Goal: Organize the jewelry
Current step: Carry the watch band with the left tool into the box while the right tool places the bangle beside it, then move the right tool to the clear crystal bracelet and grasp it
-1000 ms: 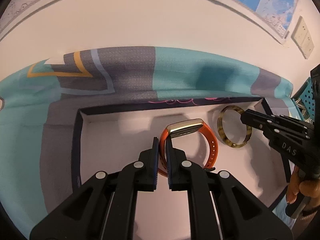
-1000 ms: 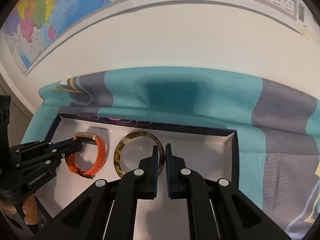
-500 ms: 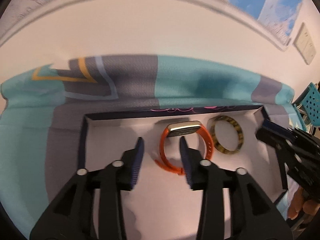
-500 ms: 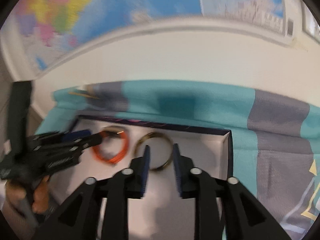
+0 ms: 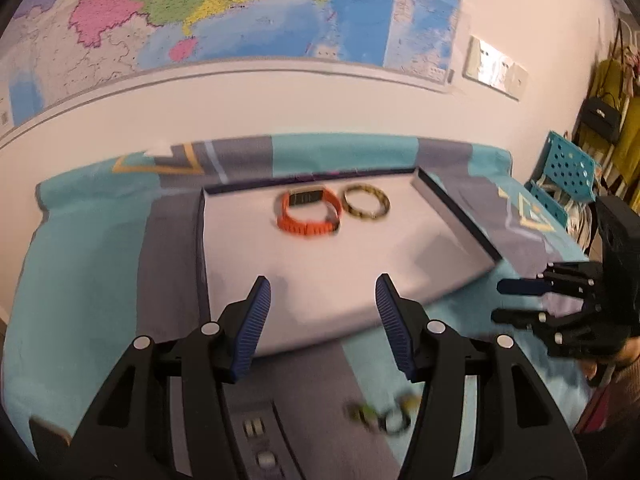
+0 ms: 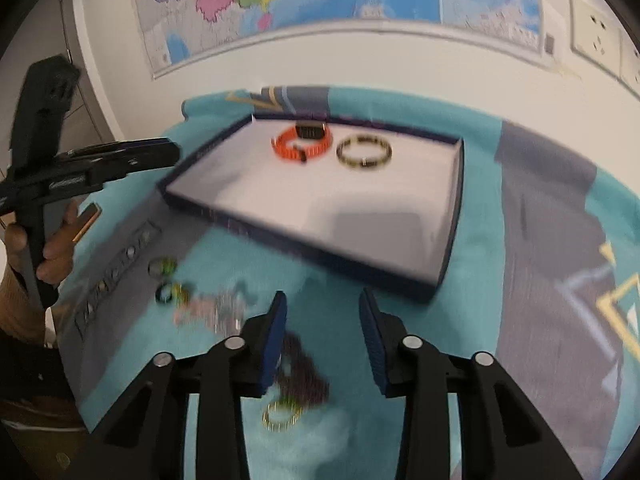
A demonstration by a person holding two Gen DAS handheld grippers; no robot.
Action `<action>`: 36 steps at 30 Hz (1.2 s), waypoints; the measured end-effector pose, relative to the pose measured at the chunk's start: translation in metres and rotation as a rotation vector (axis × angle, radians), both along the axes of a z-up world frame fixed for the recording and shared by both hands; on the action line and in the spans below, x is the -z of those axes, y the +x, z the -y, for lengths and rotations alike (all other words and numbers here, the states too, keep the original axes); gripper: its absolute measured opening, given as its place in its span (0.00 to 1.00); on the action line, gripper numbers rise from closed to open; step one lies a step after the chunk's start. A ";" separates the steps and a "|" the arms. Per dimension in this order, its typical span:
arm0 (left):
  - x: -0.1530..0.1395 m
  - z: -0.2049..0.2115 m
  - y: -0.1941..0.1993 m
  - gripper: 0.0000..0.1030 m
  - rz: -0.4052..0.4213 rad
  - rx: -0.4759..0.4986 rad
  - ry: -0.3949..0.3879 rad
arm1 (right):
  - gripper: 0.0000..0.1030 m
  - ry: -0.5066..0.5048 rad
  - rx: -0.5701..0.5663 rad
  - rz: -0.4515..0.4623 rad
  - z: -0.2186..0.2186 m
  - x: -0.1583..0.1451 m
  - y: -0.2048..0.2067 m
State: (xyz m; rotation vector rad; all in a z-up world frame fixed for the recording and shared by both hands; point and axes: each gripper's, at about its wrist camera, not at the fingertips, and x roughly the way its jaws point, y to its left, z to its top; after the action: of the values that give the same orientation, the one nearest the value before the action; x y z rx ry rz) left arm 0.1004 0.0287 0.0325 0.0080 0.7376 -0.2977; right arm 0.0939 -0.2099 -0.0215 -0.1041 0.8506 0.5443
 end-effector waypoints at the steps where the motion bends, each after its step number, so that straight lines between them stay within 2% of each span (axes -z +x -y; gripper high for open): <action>1: 0.003 0.001 -0.008 0.52 -0.002 0.005 0.007 | 0.32 0.003 -0.006 -0.010 0.000 0.003 -0.004; 8: 0.027 0.002 -0.044 0.53 -0.042 0.033 0.018 | 0.32 -0.003 0.015 -0.030 0.003 0.018 -0.022; 15: 0.036 0.005 -0.058 0.54 -0.055 0.049 0.013 | 0.30 -0.030 0.001 -0.018 -0.007 0.018 -0.022; 22: 0.042 0.015 -0.067 0.57 -0.059 0.077 0.040 | 0.26 -0.057 -0.010 -0.013 -0.014 0.021 -0.021; 36: 0.050 0.024 -0.075 0.58 -0.078 0.111 0.045 | 0.24 0.027 0.015 0.000 0.000 0.007 -0.038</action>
State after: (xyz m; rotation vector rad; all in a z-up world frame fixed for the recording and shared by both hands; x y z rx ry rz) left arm 0.0254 0.0049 -0.0177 0.0802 0.8229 -0.3893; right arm 0.0558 -0.2099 -0.0284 -0.0732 0.8436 0.5415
